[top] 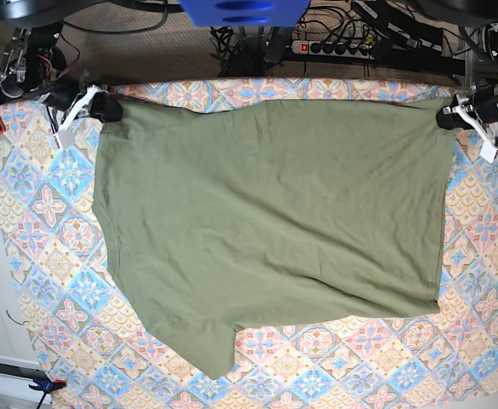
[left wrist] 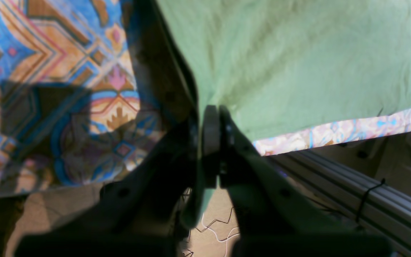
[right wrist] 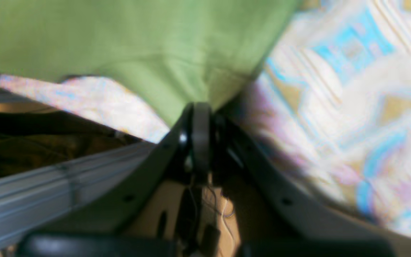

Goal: Layout the t-shirt on the table in an organized manner, then fold the t-shirt properly
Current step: 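Hold the shirt corners with both grippers and pull them apart, then drag the shirt with both grippers, sliding it across the table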

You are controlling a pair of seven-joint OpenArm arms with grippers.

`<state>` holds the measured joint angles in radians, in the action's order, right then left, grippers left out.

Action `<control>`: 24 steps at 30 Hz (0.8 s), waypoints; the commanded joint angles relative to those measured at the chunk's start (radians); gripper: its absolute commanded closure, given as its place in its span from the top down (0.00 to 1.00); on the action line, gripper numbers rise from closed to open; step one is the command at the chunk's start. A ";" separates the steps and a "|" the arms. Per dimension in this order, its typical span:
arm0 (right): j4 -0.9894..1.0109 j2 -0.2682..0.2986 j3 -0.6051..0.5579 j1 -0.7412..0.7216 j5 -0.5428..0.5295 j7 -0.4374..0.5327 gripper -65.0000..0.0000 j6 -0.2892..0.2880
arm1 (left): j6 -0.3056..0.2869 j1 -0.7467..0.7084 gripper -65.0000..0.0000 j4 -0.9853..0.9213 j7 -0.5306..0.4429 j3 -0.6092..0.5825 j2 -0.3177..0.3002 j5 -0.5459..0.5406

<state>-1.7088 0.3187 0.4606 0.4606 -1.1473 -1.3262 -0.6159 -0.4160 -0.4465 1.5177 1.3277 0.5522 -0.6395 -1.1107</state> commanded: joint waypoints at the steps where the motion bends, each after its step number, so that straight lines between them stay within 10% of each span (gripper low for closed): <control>1: -0.027 0.020 0.030 0.005 -0.041 -0.013 0.01 -0.003 | -0.004 0.001 0.00 0.016 -0.006 0.010 -0.024 -0.015; 24: -0.181 0.020 0.085 0.143 -0.314 -0.070 0.02 -0.052 | -0.171 -0.163 0.00 0.203 -0.014 0.012 -0.090 -0.012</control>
<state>-1.8744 0.3218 0.5358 0.5987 -1.4338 -1.4075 -0.6659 -0.5819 -0.6083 1.7084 1.3235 0.5522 -0.7078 -1.1099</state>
